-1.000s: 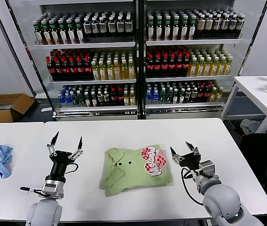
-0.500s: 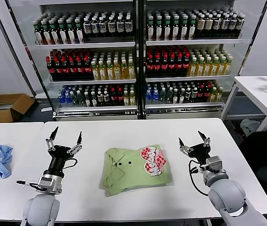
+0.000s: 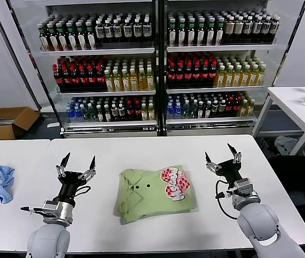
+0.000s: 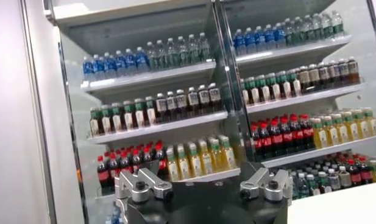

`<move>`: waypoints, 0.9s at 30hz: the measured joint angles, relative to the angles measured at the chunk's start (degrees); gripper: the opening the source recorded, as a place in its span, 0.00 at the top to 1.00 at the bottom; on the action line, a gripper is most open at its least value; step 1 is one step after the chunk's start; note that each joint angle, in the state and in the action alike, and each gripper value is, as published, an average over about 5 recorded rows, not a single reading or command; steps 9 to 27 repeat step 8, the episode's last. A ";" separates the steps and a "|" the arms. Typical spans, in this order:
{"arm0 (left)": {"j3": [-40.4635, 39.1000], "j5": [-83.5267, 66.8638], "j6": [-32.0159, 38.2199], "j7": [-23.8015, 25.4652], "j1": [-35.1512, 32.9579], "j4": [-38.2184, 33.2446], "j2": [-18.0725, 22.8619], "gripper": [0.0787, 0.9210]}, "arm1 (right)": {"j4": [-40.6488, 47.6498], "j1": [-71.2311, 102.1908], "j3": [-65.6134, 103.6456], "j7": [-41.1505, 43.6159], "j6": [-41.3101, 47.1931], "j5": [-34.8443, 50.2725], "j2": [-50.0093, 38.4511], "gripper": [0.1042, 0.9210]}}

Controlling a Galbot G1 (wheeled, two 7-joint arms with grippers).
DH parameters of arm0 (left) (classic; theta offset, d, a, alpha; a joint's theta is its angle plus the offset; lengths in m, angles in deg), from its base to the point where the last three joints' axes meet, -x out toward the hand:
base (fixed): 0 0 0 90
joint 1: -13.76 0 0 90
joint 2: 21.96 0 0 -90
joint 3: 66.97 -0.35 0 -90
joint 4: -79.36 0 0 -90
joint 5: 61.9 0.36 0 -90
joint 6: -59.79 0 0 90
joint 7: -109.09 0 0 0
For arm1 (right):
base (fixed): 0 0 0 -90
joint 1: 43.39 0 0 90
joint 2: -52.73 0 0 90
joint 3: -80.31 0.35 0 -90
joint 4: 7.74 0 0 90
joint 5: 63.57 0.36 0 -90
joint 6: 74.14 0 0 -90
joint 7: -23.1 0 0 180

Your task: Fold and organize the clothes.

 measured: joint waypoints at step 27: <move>0.37 0.19 -0.44 0.44 -0.13 0.51 1.27 0.12 | 0.85 0.21 0.06 -0.44 -1.34 -1.29 0.03 0.12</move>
